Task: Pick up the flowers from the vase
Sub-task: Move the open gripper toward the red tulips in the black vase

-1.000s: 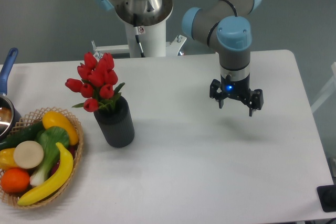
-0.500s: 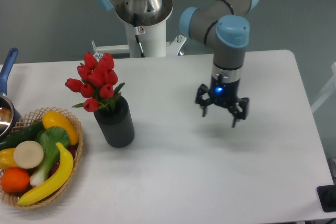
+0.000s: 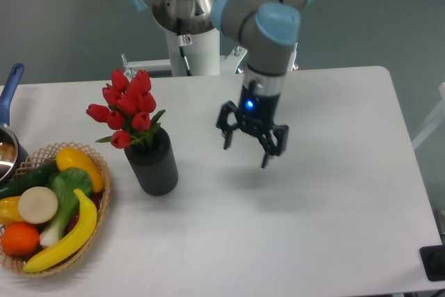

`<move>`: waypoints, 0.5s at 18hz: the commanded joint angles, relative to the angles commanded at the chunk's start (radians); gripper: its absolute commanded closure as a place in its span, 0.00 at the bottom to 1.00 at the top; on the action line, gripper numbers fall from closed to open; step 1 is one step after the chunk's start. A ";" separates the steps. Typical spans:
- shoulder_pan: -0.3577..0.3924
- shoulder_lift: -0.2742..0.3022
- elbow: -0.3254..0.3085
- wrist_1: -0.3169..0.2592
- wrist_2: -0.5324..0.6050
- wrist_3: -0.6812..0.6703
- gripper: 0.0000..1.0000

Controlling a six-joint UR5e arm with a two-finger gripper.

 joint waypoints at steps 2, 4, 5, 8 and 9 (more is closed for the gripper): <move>-0.034 0.002 -0.005 -0.002 -0.011 0.008 0.00; -0.060 0.017 -0.009 0.000 -0.017 0.009 0.00; -0.063 0.022 -0.012 0.000 -0.052 0.009 0.00; -0.058 0.045 -0.080 0.000 -0.274 0.011 0.00; -0.057 0.055 -0.097 0.000 -0.297 0.020 0.00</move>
